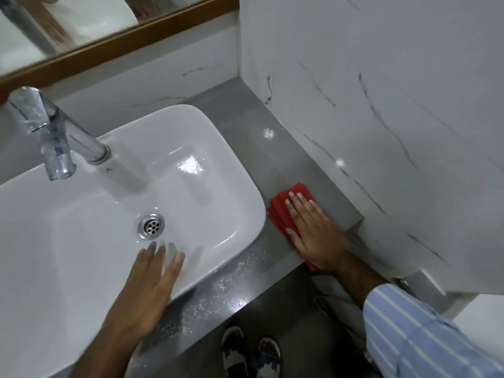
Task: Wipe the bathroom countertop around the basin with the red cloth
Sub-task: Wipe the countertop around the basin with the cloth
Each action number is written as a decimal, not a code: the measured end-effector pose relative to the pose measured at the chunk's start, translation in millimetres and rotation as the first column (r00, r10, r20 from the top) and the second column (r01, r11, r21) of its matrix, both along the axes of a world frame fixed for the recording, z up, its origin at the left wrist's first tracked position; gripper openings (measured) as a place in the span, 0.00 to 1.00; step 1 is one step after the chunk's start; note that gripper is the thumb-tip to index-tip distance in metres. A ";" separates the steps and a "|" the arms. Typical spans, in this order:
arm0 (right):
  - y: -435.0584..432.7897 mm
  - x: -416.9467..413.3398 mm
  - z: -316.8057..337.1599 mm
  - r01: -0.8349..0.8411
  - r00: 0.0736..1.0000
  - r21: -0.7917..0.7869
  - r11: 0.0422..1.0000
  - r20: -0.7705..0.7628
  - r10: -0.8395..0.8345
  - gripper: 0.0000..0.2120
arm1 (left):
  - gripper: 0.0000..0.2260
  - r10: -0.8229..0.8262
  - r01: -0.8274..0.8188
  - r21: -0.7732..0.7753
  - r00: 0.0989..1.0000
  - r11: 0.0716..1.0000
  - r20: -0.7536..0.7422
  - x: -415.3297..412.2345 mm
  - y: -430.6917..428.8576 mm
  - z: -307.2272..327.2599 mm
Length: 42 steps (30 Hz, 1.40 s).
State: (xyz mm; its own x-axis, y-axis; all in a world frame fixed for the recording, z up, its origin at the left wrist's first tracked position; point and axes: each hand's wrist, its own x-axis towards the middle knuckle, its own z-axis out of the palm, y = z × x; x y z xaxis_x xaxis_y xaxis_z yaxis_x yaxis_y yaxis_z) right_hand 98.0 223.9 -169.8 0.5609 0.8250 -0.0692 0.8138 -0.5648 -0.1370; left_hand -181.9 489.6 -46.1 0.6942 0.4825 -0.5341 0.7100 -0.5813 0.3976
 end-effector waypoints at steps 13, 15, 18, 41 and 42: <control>0.8 -31.0 -3.1 -0.010 1.000 0.125 0.992 0.019 0.007 0.33 | 0.42 0.152 -0.147 0.082 0.987 0.986 -0.055 -65.5 25.0 9.8; 0.5 -37.8 -1.9 0.241 0.970 0.160 0.957 0.004 -0.245 0.32 | 0.47 0.204 -0.197 0.105 0.977 0.975 -0.065 -84.8 37.0 10.2; 35.4 -110.2 -10.7 0.196 0.979 0.240 0.951 0.010 -0.205 0.31 | 0.44 0.204 -0.197 0.103 0.977 0.975 -0.059 -97.2 43.1 6.7; 78.3 -248.2 -23.3 -0.129 0.990 0.227 0.965 0.077 0.114 0.30 | 0.31 -0.180 0.118 0.464 0.979 0.878 0.091 -159.1 86.1 12.4; 75.7 -244.7 -25.2 -0.040 0.997 0.264 0.964 0.071 0.021 0.29 | 0.32 -0.180 0.116 0.469 0.979 0.876 0.095 -160.8 87.1 11.4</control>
State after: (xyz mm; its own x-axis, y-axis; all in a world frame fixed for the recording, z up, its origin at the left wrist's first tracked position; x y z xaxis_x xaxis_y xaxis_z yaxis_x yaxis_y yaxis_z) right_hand -146.7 299.7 -195.0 0.5310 0.8255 0.1914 0.8425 -0.4903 -0.2229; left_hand -342.7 576.6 -34.7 0.8251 0.5366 -0.1768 0.5610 -0.8152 0.1443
